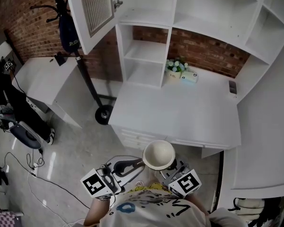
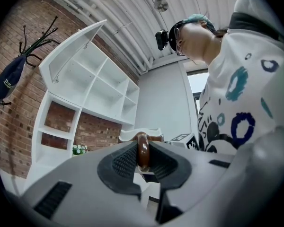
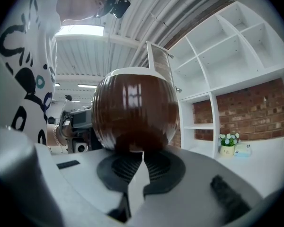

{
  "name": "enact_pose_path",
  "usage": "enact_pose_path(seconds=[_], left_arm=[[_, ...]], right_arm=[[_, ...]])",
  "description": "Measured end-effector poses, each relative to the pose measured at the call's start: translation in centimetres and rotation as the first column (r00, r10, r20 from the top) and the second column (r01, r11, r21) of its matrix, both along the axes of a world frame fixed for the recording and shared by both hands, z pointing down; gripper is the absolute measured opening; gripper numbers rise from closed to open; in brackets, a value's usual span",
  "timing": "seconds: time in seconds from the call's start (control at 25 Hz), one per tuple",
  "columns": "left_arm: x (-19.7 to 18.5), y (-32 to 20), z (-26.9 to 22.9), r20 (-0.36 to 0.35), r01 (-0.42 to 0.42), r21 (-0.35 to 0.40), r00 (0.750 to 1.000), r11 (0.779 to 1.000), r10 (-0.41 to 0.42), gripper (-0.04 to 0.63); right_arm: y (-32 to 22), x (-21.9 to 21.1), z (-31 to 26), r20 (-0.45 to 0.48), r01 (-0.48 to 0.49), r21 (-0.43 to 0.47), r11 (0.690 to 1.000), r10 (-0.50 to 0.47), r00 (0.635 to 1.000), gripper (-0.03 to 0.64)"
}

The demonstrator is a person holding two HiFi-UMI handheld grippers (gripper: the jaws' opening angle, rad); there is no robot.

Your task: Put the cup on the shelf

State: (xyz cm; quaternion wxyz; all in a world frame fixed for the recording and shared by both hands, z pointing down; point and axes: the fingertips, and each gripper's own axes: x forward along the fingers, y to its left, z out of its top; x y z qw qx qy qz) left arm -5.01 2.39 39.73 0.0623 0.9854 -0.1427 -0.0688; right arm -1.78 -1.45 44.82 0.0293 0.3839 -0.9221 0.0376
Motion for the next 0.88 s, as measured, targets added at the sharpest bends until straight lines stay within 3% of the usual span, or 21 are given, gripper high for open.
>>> enact_pose_path(seconds=[0.44,0.88], left_arm=[[3.4,-9.0,-1.2,0.012,0.037,0.034,0.999,0.999,-0.037,0.06],[7.1,-14.3,-2.9,-0.003,0.117,0.13,0.993,0.985,-0.118,0.06]], right_arm=[[-9.1,3.0,-1.0,0.026,0.058,0.011,0.998,-0.058,0.998,0.028],[-15.2,6.9,-2.6,0.08,0.057,0.036,0.998,-0.06,0.995,0.029]])
